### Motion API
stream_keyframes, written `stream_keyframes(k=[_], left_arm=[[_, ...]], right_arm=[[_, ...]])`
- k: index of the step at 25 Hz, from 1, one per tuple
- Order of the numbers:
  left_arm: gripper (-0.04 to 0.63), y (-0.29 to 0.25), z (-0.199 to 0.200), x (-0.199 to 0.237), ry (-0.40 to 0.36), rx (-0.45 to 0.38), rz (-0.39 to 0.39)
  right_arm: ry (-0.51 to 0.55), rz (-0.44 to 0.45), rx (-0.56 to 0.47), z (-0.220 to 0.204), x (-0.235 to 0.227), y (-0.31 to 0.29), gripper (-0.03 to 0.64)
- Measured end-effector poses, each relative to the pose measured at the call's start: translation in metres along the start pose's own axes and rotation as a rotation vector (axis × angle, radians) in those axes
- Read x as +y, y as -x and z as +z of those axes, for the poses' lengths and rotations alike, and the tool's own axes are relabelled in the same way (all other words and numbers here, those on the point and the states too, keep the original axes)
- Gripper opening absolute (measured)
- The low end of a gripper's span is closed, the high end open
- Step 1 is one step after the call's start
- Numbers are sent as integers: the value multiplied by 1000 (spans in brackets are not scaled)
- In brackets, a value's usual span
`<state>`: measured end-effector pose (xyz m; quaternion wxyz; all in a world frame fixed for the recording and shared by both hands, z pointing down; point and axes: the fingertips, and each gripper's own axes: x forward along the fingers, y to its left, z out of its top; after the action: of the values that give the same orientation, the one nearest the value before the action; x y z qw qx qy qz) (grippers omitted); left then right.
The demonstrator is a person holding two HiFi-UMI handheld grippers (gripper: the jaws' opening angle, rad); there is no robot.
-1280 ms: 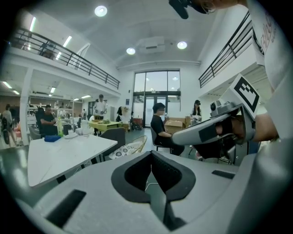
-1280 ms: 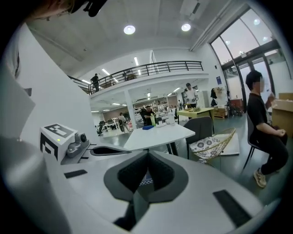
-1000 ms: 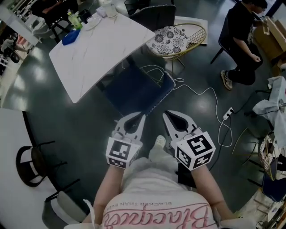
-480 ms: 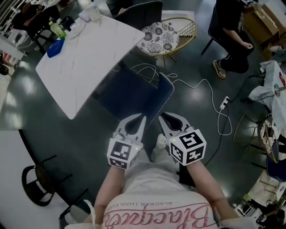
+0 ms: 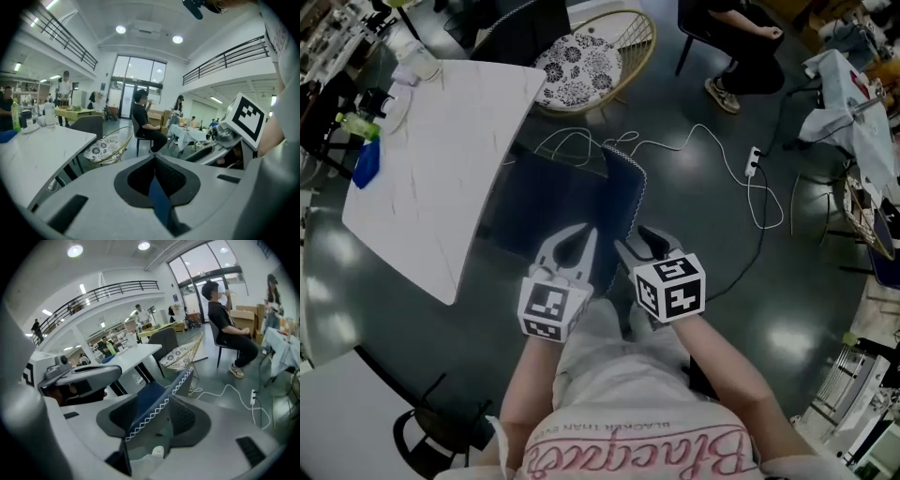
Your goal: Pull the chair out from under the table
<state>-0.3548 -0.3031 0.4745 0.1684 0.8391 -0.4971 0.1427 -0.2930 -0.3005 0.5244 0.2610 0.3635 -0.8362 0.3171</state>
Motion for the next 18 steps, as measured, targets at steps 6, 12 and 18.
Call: stream_keyframes(k=[6, 12, 18], left_arm=[[6, -21, -1, 14, -33, 30, -84], [6, -33, -8, 23, -49, 57, -150], [6, -37, -17, 25, -54, 78, -204]], right_arm=[[-148, -130, 68, -19, -19, -39, 187], [-208, -241, 90, -23, -31, -59, 201], [-278, -207, 201, -42, -30, -81, 204]])
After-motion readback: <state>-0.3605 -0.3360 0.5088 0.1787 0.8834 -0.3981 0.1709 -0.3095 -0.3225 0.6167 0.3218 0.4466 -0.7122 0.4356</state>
